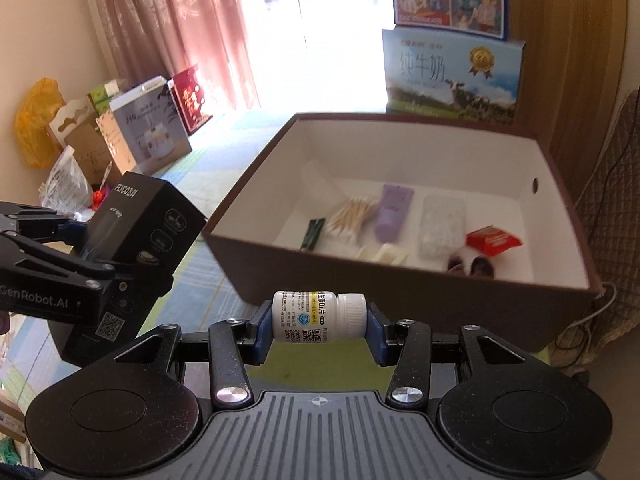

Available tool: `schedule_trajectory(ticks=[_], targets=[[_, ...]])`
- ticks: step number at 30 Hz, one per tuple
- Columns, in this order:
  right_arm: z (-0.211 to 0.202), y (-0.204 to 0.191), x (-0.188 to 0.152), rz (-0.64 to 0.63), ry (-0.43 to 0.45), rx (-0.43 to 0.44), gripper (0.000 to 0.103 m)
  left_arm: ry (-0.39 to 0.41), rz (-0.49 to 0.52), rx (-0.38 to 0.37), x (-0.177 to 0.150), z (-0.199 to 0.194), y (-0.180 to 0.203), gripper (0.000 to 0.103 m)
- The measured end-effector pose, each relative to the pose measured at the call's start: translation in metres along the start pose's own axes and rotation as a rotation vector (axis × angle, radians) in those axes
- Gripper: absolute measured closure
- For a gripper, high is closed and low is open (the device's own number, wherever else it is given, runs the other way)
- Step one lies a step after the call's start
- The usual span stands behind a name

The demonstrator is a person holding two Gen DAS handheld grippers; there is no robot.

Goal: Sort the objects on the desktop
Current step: 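Carry the black box and pill bottle over the brown box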

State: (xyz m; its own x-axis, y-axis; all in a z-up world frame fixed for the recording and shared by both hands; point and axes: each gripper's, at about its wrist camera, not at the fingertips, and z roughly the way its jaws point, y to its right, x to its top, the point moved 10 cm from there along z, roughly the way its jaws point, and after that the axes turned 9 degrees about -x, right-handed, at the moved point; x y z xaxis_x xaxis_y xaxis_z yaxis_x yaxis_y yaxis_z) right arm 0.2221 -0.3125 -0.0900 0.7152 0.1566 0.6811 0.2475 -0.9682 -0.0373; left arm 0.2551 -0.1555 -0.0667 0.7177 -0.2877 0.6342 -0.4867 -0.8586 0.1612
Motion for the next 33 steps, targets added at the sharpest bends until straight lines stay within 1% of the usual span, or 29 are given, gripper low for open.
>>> schedule_trajectory(ticks=[4,8,10,13,18,21,28,33], targets=[[-0.007,0.025,0.014,-0.001,0.032,0.009,0.059,0.03,0.001,0.003,0.025,0.01,0.015,0.027],[-0.004,0.055,0.037,-0.005,0.066,-0.005,0.059,0.048,-0.006,0.014,0.052,0.025,0.024,0.027],[0.002,0.069,0.05,-0.007,0.081,-0.016,0.059,0.051,-0.009,0.018,0.065,0.036,0.026,0.027],[0.02,0.092,0.069,-0.012,0.089,-0.05,0.059,0.037,-0.008,0.045,0.083,0.06,0.025,0.027],[0.067,0.125,0.091,0.002,0.045,-0.104,0.059,-0.023,-0.051,0.053,0.104,0.106,0.019,0.027],[0.092,0.138,0.1,-0.001,0.018,-0.122,0.059,-0.058,-0.07,0.063,0.112,0.134,0.018,0.027],[0.132,0.15,0.105,-0.027,-0.039,-0.132,0.059,-0.126,-0.116,0.077,0.121,0.185,0.016,0.027],[0.147,0.152,0.105,-0.047,-0.06,-0.135,0.059,-0.151,-0.138,0.09,0.127,0.207,0.011,0.026]])
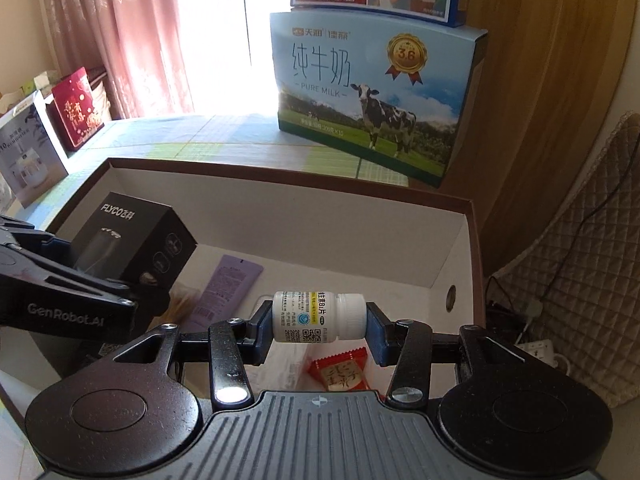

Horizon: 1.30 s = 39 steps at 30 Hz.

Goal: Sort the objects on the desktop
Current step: 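Carry the black box and pill bottle over the brown box, then lower the black box and pill bottle into the box and release both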

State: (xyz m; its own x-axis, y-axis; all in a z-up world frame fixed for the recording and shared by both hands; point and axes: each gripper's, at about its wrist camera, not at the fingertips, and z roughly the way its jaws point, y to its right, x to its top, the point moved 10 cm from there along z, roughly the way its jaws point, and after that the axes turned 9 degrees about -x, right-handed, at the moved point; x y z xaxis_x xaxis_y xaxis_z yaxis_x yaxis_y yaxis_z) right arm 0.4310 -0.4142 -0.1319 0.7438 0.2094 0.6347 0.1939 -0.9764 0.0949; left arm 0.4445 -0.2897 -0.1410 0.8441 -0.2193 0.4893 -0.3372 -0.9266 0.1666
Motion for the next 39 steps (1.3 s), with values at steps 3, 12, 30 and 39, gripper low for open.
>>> schedule_trajectory(ticks=[3,12,30,39], targets=[[0.008,0.003,0.002,0.0,-0.009,-0.007,0.059,-0.003,-0.003,0.013,0.007,0.008,0.0,0.026],[0.025,0.006,0.009,-0.003,-0.019,-0.02,0.059,-0.013,-0.002,0.013,0.019,0.025,0.002,0.026],[0.042,0.012,0.025,-0.005,0.015,-0.049,0.059,0.042,-0.007,0.071,0.025,0.011,-0.013,0.019],[0.011,0.025,0.031,0.094,0.081,0.022,0.03,0.082,0.002,0.066,0.017,-0.015,-0.011,0.014]])
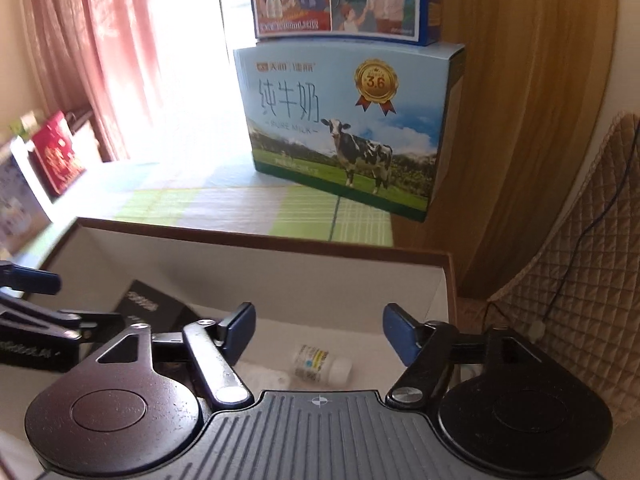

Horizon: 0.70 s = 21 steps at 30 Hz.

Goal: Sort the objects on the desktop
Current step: 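Lower the black box and pill bottle into the box and release both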

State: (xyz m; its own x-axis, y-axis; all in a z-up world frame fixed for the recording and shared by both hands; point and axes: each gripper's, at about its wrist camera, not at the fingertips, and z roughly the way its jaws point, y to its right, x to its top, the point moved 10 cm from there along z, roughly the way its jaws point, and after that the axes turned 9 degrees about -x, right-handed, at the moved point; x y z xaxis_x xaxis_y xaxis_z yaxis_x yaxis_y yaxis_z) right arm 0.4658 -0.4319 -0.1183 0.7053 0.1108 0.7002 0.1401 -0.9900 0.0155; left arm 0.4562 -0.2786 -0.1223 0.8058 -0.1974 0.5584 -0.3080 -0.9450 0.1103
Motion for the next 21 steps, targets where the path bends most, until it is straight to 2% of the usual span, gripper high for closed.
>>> schedule_trajectory(ticks=[4,7,12,21], targets=[[-0.026,0.001,-0.011,0.026,0.018,0.037,0.013,0.022,0.004,0.005,-0.007,-0.015,0.0,0.011],[-0.043,0.0,-0.022,0.03,0.038,0.04,0.008,0.041,0.003,0.015,-0.013,-0.03,-0.001,0.009],[-0.067,-0.003,-0.038,0.059,0.04,0.048,0.002,0.079,0.006,0.019,-0.022,-0.054,-0.001,0.007],[-0.105,-0.014,-0.055,0.038,0.056,0.02,0.002,0.128,-0.016,0.046,-0.052,-0.097,-0.01,0.004]])
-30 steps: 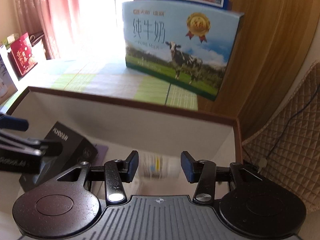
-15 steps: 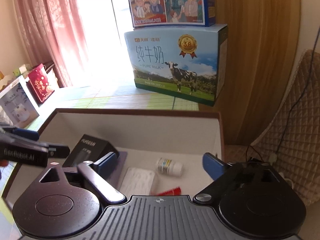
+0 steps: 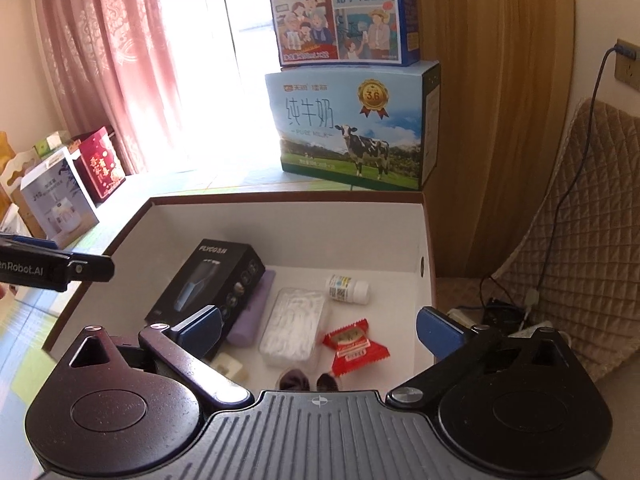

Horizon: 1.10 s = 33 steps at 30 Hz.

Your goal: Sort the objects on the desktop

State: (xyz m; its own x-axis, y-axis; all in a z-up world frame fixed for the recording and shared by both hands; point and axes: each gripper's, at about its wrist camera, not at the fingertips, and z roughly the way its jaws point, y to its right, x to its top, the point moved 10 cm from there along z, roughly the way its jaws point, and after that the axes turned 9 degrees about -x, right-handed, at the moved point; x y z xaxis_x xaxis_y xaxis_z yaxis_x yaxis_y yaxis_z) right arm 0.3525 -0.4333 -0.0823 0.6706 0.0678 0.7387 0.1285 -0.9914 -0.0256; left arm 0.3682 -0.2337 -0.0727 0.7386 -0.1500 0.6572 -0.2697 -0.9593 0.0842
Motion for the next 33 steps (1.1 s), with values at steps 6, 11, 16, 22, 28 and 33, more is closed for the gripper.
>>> schedule_trajectory(ticks=[6,11,16,22,28,33], targets=[[-0.022,-0.017,-0.011,-0.028,0.006,0.001,0.002,0.008,-0.019,0.036,-0.027,-0.026,-0.01,0.003],[-0.034,-0.033,-0.028,-0.072,-0.012,-0.002,0.002,0.003,-0.041,0.046,-0.051,-0.043,-0.01,0.001],[-0.045,-0.045,-0.049,-0.088,-0.032,0.002,0.002,-0.01,-0.049,0.049,-0.073,-0.057,-0.009,0.001],[-0.059,-0.05,-0.066,-0.045,-0.046,0.023,0.002,-0.012,-0.06,0.048,-0.095,-0.076,-0.005,0.001],[-0.07,-0.051,-0.08,-0.019,-0.072,0.047,0.002,-0.023,-0.074,0.063,-0.113,-0.091,-0.001,0.001],[-0.078,-0.053,-0.09,-0.048,-0.076,0.029,0.002,-0.041,-0.073,0.061,-0.129,-0.097,0.003,0.001]])
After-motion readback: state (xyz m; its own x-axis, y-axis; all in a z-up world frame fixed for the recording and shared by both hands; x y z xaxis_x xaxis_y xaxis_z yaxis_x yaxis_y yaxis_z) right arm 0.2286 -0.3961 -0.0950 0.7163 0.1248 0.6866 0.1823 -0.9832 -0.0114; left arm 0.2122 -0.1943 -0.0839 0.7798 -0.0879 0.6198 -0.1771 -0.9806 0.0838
